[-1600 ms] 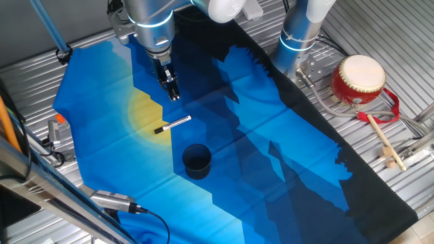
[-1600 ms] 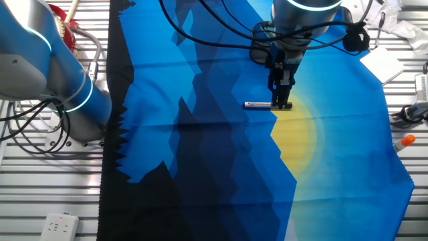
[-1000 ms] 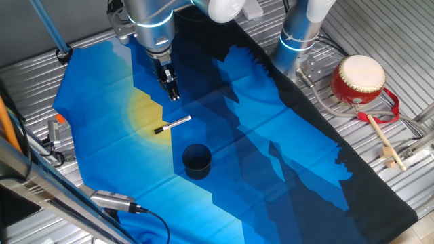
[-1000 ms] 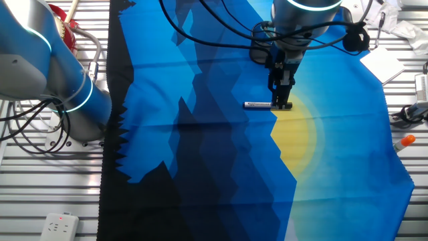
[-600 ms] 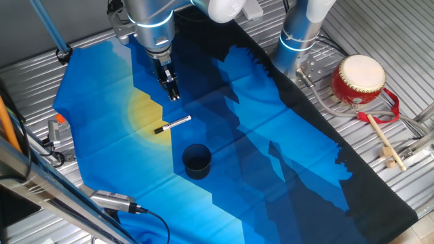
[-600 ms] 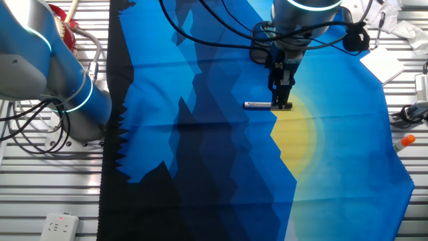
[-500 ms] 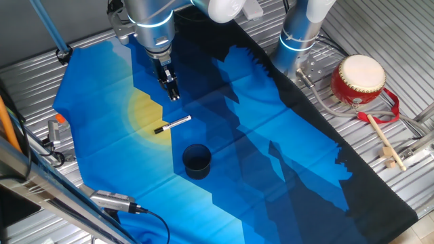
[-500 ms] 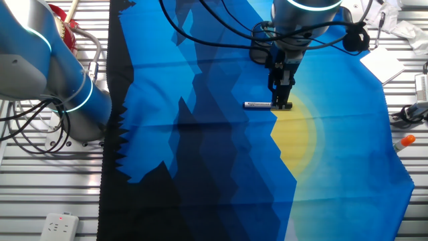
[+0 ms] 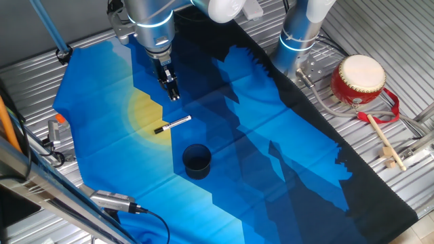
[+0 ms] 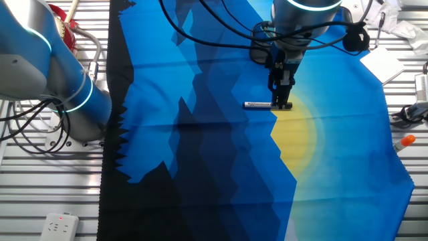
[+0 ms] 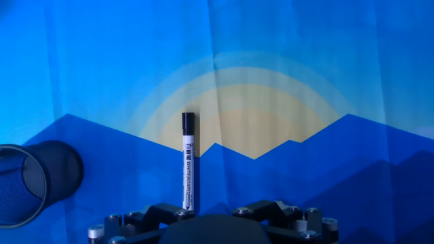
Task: Put the pen into the pen holder
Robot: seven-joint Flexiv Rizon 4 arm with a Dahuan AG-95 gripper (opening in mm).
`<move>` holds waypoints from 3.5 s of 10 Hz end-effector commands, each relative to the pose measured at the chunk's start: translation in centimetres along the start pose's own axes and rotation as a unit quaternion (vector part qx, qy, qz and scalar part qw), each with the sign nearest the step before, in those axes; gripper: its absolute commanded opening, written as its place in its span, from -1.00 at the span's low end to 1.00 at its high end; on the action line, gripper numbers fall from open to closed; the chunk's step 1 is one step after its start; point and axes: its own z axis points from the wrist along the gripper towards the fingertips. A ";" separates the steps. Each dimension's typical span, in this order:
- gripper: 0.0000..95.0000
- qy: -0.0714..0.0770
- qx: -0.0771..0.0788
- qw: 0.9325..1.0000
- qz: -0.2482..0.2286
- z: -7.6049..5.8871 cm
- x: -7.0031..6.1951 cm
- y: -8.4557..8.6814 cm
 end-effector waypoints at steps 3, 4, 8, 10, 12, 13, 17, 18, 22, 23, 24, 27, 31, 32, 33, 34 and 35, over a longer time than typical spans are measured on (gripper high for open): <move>-1.00 0.061 0.020 0.997 0.037 -1.4 -0.7 -0.5; -1.00 0.066 0.020 0.997 0.032 -2.0 -0.8 -0.8; -1.00 0.069 0.020 0.997 0.033 -2.3 -0.6 -1.2; -1.00 0.069 0.020 0.997 0.035 -2.3 -0.5 -1.2; -1.00 0.070 0.020 0.997 0.032 -2.3 -0.5 -1.2; -1.00 0.070 0.020 0.997 0.031 -2.3 -0.5 -1.2; -1.00 0.070 0.021 0.997 0.029 -2.3 -0.5 -1.2; -1.00 0.070 0.020 0.997 0.028 -2.3 -0.5 -1.2; -1.00 0.069 0.020 0.997 0.031 -2.3 -0.5 -1.2; -1.00 0.069 0.020 0.997 0.031 -2.3 -0.5 -1.2; -1.00 0.069 0.020 0.997 0.031 -2.3 -0.5 -1.2; -1.00 0.070 0.020 0.997 0.032 -2.3 -0.5 -1.2; -1.00 0.070 0.020 0.997 0.030 -2.3 -0.5 -1.2; -1.00 0.070 0.021 0.997 0.033 -2.3 -0.5 -1.2; -1.00 0.070 0.024 0.997 0.037 -2.5 -0.4 -1.2; -1.00 0.070 0.025 0.996 0.038 -2.5 -0.4 -1.3; -1.00 0.071 0.026 0.996 0.040 -2.5 -0.3 -1.3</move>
